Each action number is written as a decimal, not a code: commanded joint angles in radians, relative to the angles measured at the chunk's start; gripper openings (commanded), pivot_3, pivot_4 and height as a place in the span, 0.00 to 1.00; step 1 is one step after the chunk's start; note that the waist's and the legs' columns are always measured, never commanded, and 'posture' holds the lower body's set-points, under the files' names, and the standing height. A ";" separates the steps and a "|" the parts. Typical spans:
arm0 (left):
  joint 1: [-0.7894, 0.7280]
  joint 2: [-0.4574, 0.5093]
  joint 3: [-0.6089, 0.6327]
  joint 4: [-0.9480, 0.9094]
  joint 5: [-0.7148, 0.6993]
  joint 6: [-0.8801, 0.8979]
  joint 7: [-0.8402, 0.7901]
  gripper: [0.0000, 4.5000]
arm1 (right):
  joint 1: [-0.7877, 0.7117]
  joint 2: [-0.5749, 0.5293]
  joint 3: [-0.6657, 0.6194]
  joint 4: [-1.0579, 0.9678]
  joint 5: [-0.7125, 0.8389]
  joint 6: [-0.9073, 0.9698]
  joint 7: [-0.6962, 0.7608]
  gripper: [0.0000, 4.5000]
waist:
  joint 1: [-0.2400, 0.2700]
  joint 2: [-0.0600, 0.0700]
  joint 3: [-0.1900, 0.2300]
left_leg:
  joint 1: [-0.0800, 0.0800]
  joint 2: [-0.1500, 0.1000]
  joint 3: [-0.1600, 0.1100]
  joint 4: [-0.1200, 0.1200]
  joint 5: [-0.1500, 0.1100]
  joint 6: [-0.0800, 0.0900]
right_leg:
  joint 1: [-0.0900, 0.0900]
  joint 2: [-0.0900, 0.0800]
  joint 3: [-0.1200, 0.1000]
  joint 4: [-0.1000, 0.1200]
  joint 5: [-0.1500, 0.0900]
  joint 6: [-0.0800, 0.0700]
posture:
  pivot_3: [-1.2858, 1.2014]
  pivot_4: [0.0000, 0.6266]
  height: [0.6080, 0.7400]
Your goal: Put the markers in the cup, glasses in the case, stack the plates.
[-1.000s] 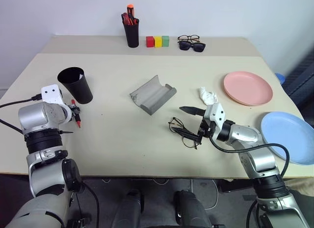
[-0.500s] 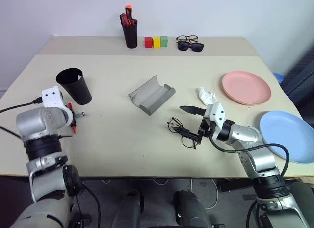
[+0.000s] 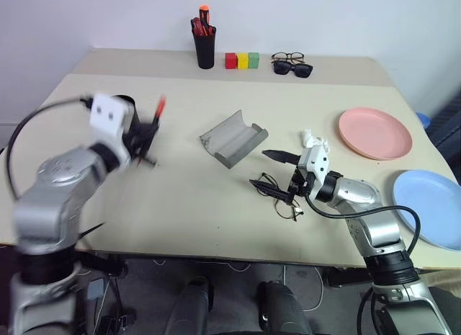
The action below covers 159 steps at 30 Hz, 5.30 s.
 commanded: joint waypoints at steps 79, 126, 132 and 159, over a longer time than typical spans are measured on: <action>-0.327 0.171 -0.754 0.411 0.136 0.187 -0.735 0.02 | 0.322 -0.091 -0.227 -0.323 0.010 0.065 -0.254 0.91 | -0.020 0.004 0.000 | -0.001 0.002 0.000 0.001 0.000 0.001 | -0.002 0.004 0.002 0.000 0.003 0.003 | 0.52 0.24 1.00; -0.372 -0.029 -0.807 0.389 0.270 0.194 -0.872 0.02 | 0.446 -0.106 -0.297 -0.383 0.013 0.051 -0.279 0.91 | -0.027 0.004 0.000 | -0.001 0.002 0.000 0.003 0.000 0.003 | -0.001 0.003 0.001 0.002 0.000 0.006 | 0.52 0.24 1.00; -0.383 0.053 -0.784 0.503 0.296 0.047 -0.909 0.02 | 0.451 -0.107 -0.302 -0.389 0.016 0.057 -0.279 0.91 | -0.029 0.004 0.000 | -0.001 0.002 0.001 0.002 0.000 0.003 | -0.001 0.003 0.001 0.002 0.001 0.006 | 0.52 0.24 1.00; -0.475 -0.050 -0.771 0.740 0.387 -0.099 -0.925 0.02 | 0.513 -0.163 -0.368 -0.412 0.050 0.081 -0.251 0.91 | -0.021 0.004 0.000 | -0.001 0.001 0.000 0.003 0.000 0.003 | 0.001 0.003 0.001 0.001 0.002 0.004 | 0.52 0.24 1.00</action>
